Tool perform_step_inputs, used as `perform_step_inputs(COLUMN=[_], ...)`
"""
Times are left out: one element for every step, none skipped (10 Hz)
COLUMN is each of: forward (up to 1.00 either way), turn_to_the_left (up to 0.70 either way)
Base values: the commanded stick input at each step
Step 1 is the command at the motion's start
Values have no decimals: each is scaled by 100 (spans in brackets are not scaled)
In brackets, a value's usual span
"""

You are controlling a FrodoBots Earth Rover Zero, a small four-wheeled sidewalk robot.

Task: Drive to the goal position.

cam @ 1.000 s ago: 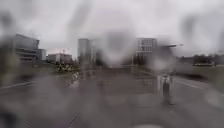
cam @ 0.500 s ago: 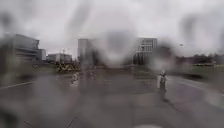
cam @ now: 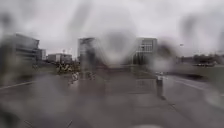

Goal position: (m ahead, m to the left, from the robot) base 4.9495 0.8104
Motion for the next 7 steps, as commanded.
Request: perform_step_inputs(forward=[7, 7, 7, 7, 7, 7, 7], turn_to_the_left=[0, 0, 0, 0, 0, 0, 0])
